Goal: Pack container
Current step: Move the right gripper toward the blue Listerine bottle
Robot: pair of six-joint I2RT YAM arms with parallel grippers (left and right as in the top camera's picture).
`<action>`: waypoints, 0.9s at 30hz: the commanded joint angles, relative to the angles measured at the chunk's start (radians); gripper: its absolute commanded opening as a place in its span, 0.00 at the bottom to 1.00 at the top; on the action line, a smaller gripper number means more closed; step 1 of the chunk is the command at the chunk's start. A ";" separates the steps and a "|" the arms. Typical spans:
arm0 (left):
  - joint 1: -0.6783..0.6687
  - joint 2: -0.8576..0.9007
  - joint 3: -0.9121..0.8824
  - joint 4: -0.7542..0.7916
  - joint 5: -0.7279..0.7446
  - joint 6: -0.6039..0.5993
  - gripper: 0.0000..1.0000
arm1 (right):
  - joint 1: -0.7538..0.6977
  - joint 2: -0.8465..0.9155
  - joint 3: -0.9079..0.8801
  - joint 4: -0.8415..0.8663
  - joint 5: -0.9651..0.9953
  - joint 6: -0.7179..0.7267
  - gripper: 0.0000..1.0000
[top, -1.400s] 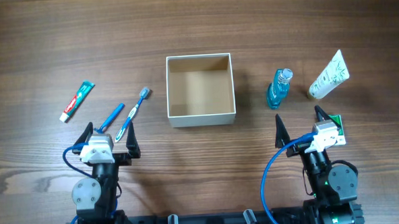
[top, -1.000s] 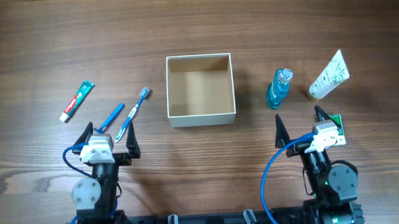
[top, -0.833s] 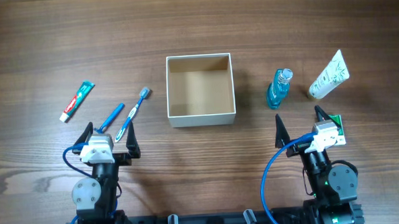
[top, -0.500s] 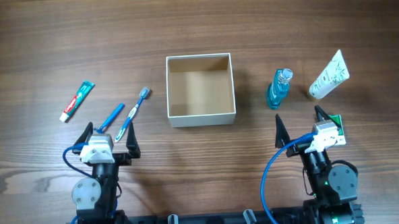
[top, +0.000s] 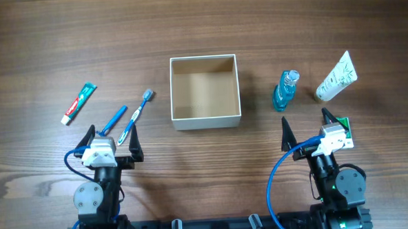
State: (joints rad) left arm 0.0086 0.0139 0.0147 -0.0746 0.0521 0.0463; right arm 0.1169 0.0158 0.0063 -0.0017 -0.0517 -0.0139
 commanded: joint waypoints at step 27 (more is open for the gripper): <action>0.006 0.096 0.238 -0.240 -0.027 -0.265 1.00 | -0.004 0.330 0.291 -0.135 -0.052 0.170 1.00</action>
State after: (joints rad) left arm 0.0086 0.0410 0.1051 -0.2535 0.0422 -0.1448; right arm 0.1169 0.2276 0.1165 -0.0986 -0.0792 0.1379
